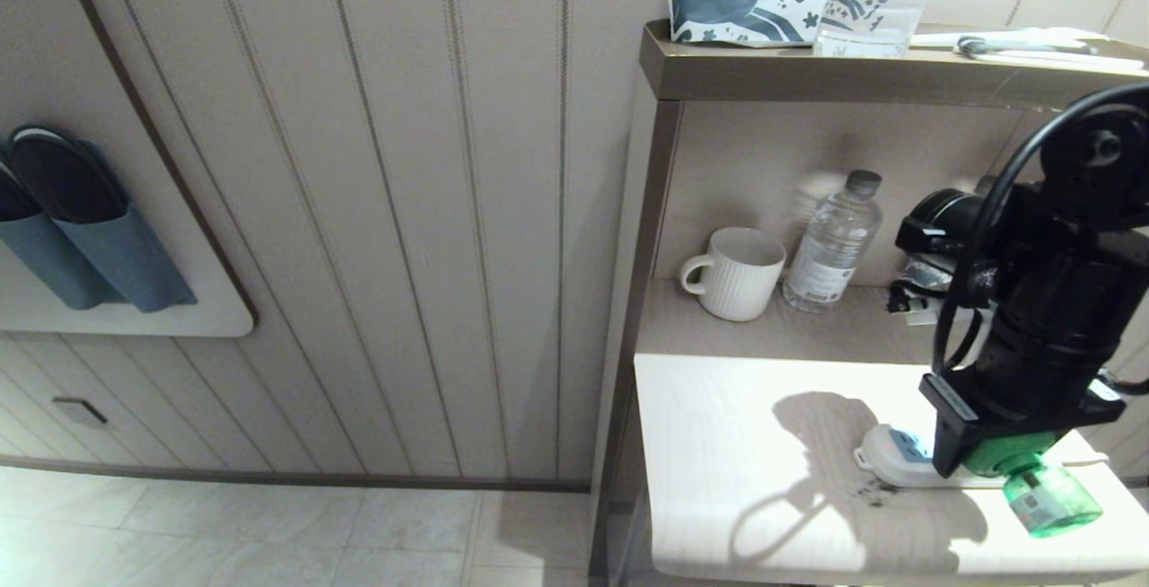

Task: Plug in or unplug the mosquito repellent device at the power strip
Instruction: Insert the plug into the socket

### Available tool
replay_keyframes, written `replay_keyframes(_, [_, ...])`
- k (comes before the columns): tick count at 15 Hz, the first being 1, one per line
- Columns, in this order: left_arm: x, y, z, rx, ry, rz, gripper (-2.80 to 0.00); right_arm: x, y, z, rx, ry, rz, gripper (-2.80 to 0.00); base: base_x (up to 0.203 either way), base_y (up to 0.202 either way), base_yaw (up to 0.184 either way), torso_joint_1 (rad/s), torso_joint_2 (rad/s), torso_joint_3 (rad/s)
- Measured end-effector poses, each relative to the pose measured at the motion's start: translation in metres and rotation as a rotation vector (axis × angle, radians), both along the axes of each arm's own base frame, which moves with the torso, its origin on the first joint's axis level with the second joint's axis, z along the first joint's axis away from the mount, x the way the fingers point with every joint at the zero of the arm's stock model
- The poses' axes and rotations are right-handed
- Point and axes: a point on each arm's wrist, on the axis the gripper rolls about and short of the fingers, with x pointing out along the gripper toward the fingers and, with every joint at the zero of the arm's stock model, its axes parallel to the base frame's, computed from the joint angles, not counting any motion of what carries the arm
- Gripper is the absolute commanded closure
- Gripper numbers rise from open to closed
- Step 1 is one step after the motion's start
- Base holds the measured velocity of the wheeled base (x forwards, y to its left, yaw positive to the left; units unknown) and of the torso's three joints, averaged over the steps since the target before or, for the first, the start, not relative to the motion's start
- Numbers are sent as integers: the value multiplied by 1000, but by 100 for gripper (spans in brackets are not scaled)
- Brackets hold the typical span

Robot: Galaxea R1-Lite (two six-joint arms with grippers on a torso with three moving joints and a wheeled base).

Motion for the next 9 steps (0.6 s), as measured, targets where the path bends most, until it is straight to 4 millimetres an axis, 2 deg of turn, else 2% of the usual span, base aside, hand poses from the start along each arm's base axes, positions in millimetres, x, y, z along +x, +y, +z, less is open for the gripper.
replay_keyframes(9, [0,0,0,0,0,0,0,7,1,-1,6,-28,-1,0,0,0,0,0,0,0])
